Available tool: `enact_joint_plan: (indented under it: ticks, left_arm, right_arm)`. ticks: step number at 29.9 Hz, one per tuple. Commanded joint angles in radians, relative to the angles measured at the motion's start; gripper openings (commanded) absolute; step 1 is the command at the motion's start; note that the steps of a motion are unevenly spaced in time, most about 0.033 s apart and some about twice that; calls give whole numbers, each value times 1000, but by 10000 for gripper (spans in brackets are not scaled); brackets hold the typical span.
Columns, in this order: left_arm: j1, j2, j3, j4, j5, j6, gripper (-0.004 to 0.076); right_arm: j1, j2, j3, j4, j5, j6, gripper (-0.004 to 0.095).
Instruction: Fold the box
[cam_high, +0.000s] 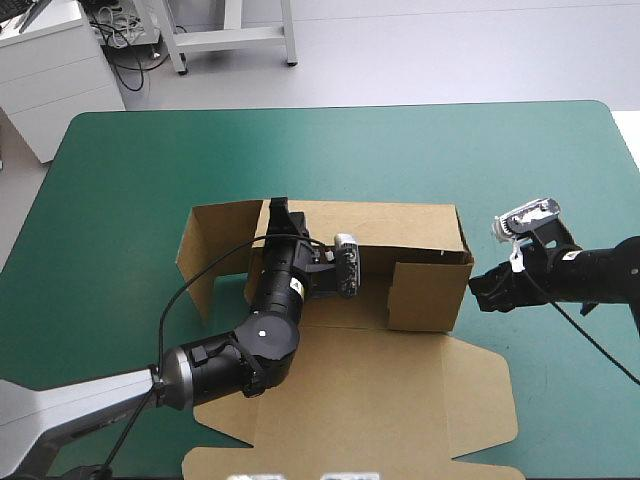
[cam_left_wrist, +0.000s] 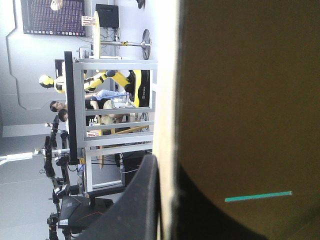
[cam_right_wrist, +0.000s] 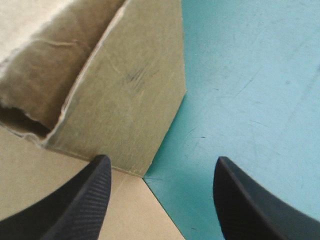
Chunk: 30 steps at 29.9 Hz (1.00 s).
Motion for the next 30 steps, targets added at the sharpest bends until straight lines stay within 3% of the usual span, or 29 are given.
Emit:
enact_joint_plan:
  ticks: [1,11,25,30]
  left_arm:
    - [-7,-34,-29,69,29,-15,-32]
    - [-7,-34,-29,69,29,-15,-32]
    - [-7,-34,-29,69,29,-15,-32]
    - [-7,-34,-29,69,29,-15,-32]
  right_arm:
    - [-5,-23,-5,85,-8,-56,559]
    - [-5,-23,1,175,47,-106,559]
    - [-3,-28,3,212,-30,-111,559]
    - [-3,-60,75,275,-94,-137,559]
